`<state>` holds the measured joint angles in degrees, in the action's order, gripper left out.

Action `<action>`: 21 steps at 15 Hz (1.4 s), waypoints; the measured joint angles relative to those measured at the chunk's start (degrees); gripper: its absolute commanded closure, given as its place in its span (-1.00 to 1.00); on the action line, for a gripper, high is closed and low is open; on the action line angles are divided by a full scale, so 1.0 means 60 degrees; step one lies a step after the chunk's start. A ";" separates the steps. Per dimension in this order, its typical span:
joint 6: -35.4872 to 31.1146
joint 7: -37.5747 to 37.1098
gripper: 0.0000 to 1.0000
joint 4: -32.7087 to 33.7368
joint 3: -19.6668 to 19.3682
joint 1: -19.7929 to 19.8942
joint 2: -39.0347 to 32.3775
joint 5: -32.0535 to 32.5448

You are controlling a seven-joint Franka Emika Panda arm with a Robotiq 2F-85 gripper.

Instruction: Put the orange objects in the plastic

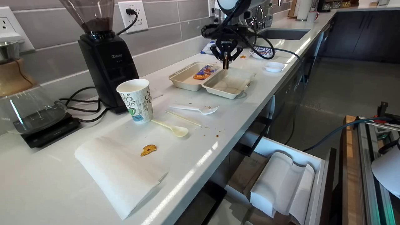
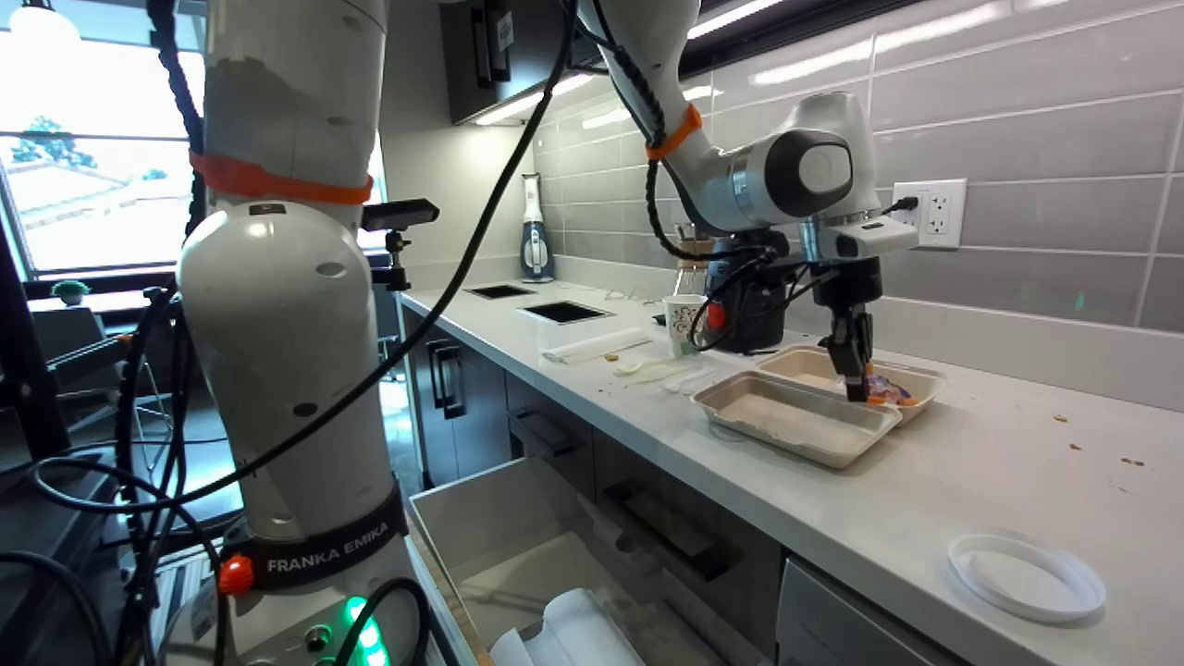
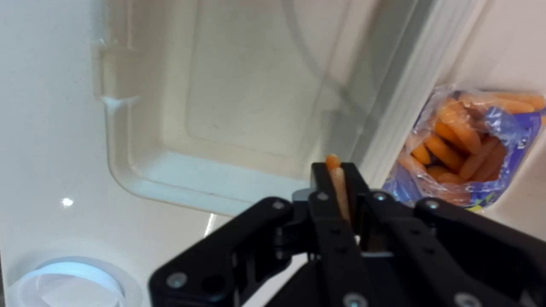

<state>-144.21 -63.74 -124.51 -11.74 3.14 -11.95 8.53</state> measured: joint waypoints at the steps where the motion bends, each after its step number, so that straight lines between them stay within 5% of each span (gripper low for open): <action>1: 0.0015 0.0077 0.94 -0.0001 0.0010 -0.0008 0.0077 0.0059; 21: 0.0019 0.3322 0.94 0.0477 0.0494 -0.0020 -0.0046 -0.0885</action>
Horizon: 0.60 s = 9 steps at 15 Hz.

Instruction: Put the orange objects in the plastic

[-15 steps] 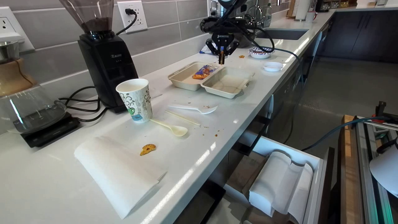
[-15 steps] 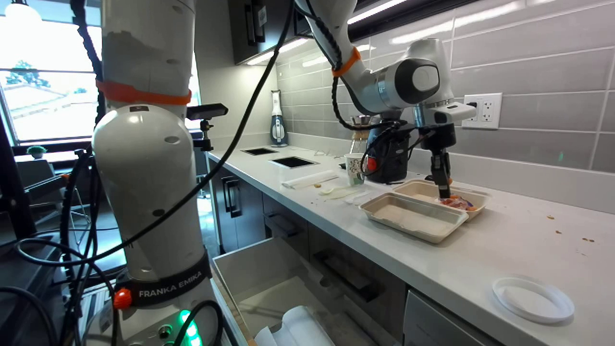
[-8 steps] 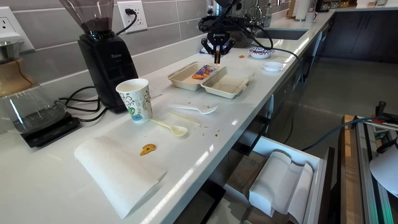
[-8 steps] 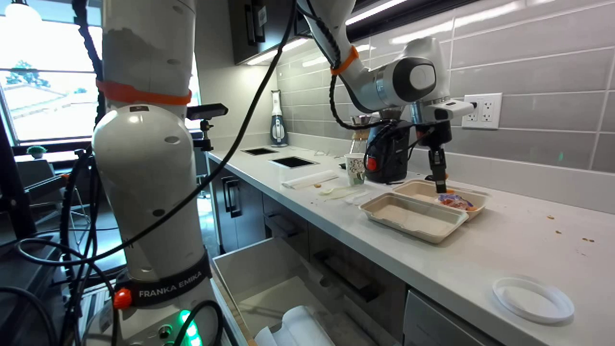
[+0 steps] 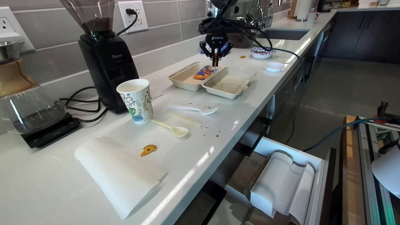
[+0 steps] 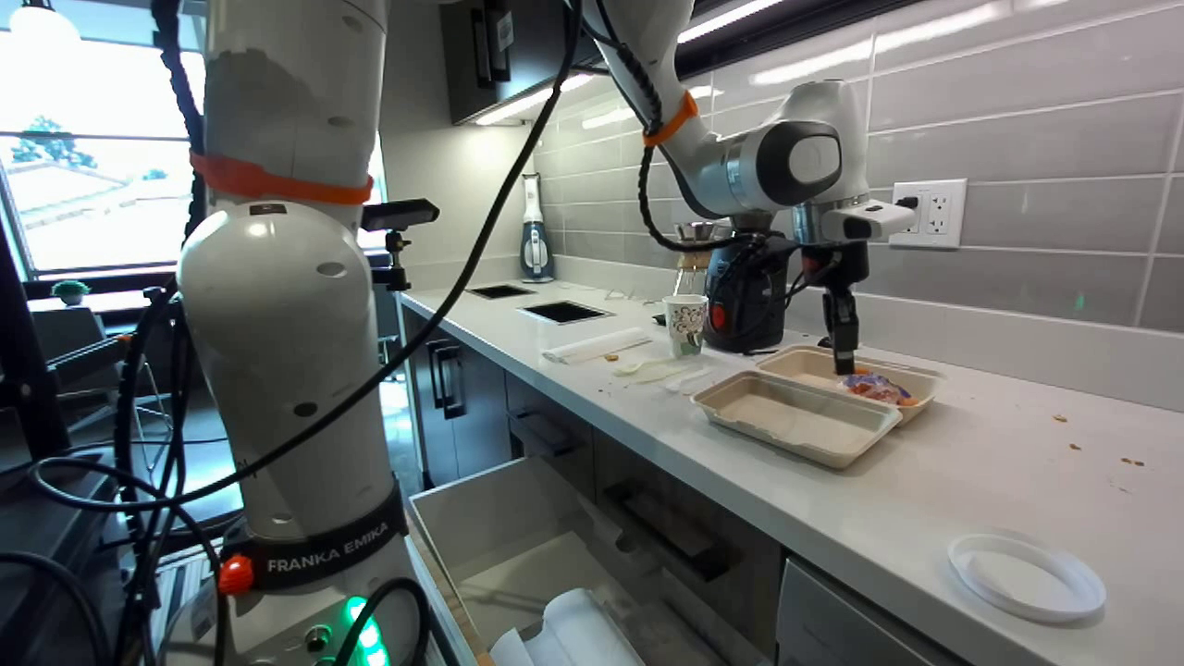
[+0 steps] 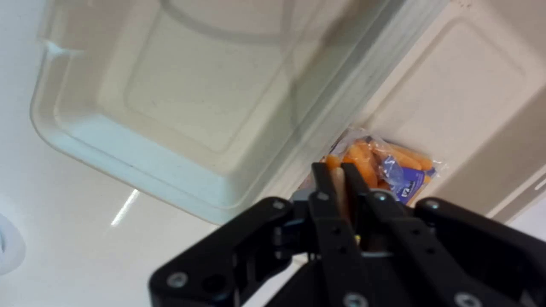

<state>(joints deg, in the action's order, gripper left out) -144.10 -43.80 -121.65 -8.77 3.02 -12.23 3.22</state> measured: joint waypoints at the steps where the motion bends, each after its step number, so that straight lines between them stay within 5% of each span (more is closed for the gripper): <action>1: 0.0000 0.0133 0.94 0.0058 0.0000 0.0007 -0.0075 -0.0096; 9: 0.0000 0.0826 0.94 0.0466 -0.0010 0.0101 -0.0580 -0.0576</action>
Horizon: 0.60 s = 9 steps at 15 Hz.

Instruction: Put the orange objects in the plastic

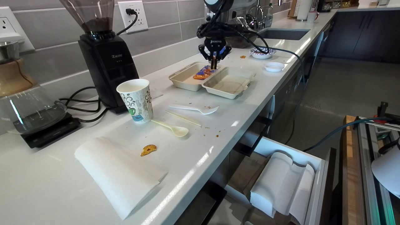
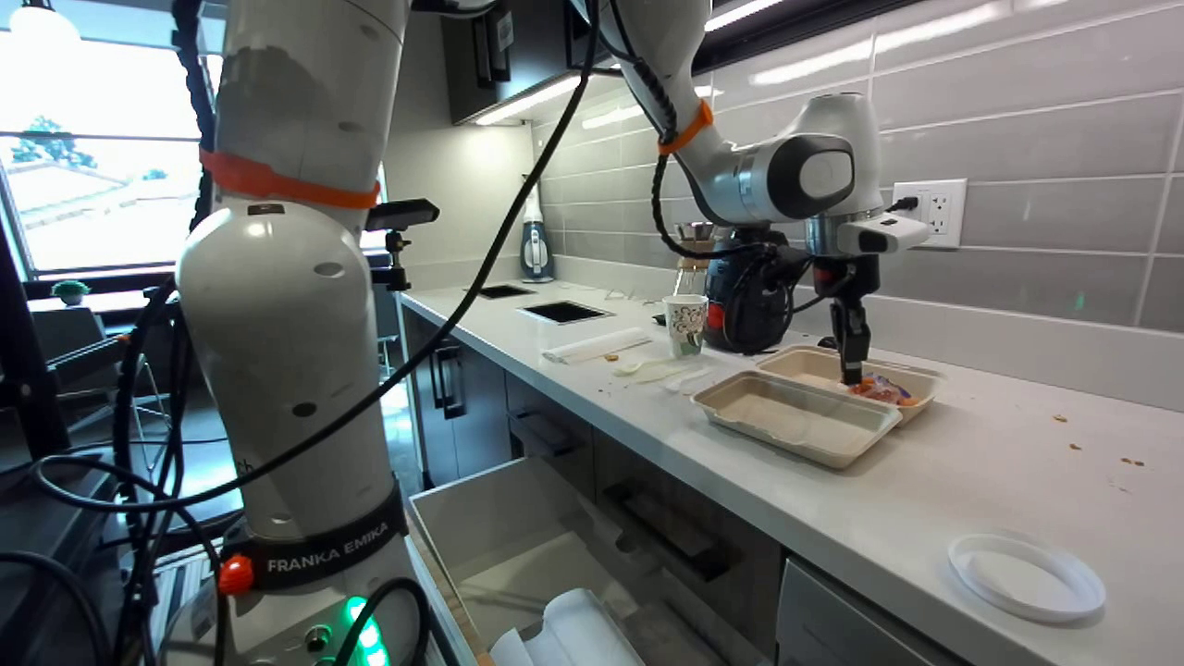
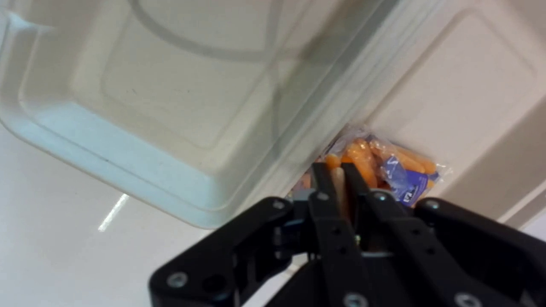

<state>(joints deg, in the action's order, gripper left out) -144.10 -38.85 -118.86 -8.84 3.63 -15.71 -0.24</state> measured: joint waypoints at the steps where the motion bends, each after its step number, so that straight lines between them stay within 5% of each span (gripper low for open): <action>1: 0.0000 0.0073 0.94 0.0041 0.0000 0.0002 -0.0036 -0.0065; 9: 0.0000 0.0351 0.94 0.0362 0.0000 0.0014 -0.0296 -0.0339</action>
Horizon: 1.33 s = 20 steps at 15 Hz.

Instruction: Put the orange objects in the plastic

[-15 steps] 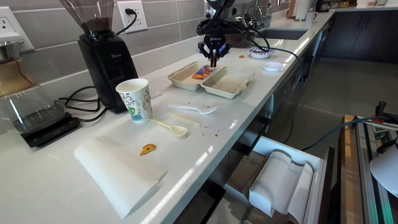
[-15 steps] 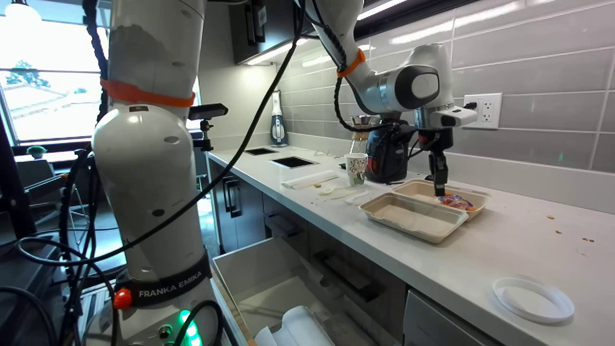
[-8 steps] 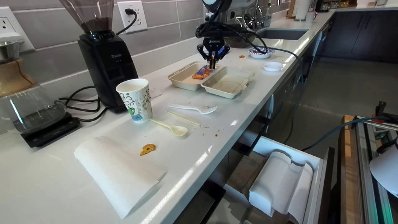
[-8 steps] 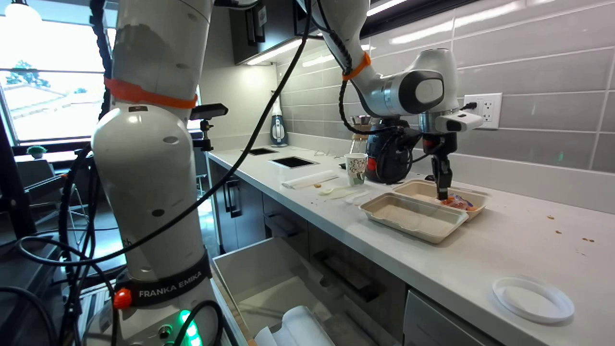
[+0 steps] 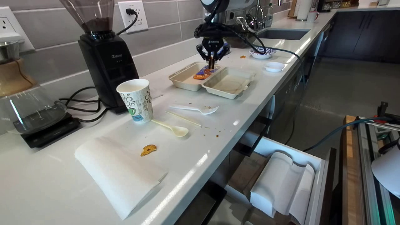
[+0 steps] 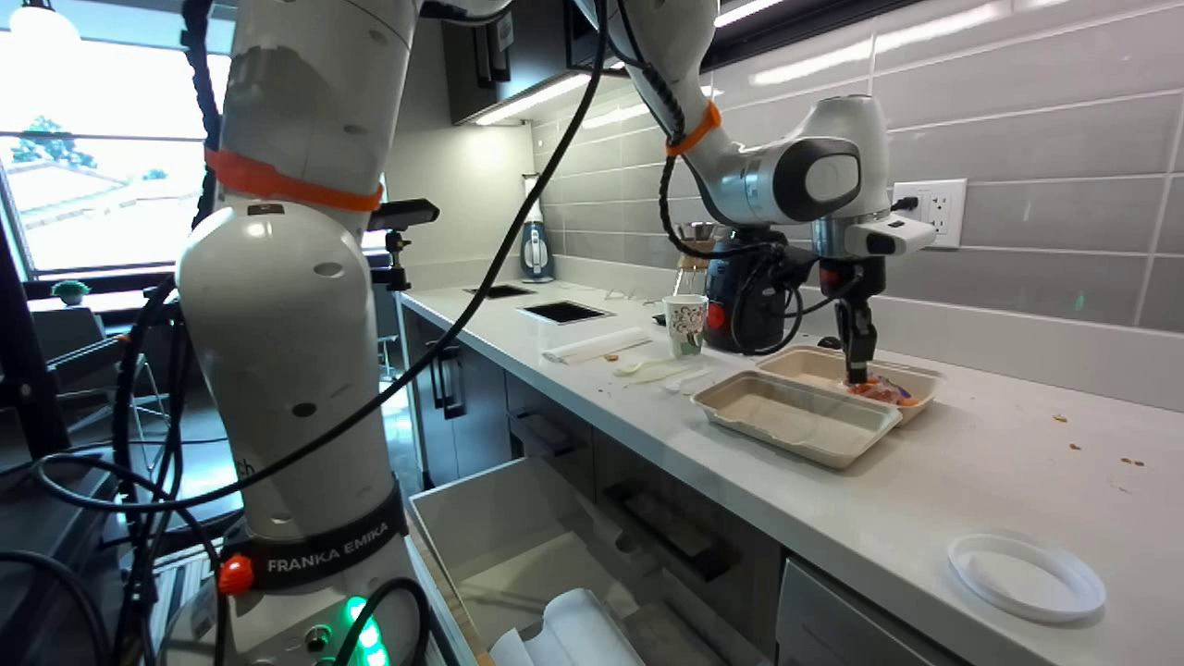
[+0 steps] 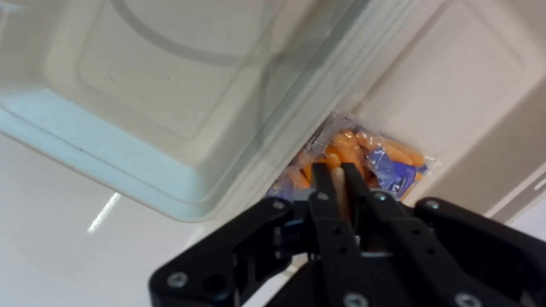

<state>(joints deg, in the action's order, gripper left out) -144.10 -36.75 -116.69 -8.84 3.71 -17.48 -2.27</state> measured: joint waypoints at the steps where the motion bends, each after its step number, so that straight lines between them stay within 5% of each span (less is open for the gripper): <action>1: 0.0000 0.0004 0.94 0.0044 0.0000 0.0000 -0.0053 -0.0010; 20: 0.0042 -0.0010 0.94 0.0577 -0.0046 -0.0034 -0.0564 -0.0220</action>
<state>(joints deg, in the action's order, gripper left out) -143.84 -36.81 -113.23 -9.11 3.51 -20.86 -3.59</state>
